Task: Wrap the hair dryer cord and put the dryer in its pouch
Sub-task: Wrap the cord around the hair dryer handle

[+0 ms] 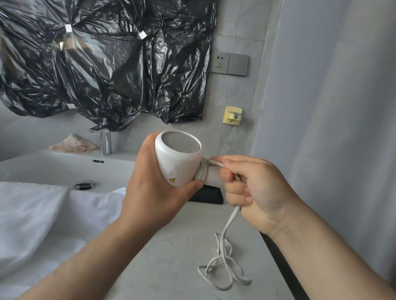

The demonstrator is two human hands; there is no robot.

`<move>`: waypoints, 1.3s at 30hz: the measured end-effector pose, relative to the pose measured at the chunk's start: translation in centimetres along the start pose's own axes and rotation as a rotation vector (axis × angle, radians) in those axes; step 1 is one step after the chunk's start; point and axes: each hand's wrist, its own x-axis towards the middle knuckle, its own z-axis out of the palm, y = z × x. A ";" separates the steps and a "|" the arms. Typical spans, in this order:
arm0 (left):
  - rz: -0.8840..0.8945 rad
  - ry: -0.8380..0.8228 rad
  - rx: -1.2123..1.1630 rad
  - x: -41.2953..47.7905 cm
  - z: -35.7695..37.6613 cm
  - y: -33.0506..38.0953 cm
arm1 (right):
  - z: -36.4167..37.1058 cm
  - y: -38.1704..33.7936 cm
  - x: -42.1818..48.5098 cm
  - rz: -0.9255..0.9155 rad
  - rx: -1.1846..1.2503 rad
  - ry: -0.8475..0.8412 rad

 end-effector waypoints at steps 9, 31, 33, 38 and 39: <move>-0.043 0.055 0.012 -0.4 0.5 0.3 | 0.1 -0.1 -0.7 0.062 0.013 -0.054; -0.607 0.027 -0.490 -0.5 1.6 0.7 | 0.8 4.4 -1.5 -0.412 -0.354 0.147; -0.646 -0.029 -0.559 -0.4 1.4 0.8 | 0.8 4.2 -1.6 -0.408 -0.360 0.125; -0.726 -0.094 -0.642 -0.3 1.1 1.5 | 1.0 3.8 -1.8 -0.449 -0.307 0.137; -0.737 -0.099 -0.651 -0.3 1.2 1.6 | 1.0 4.0 -1.8 -0.462 -0.282 0.169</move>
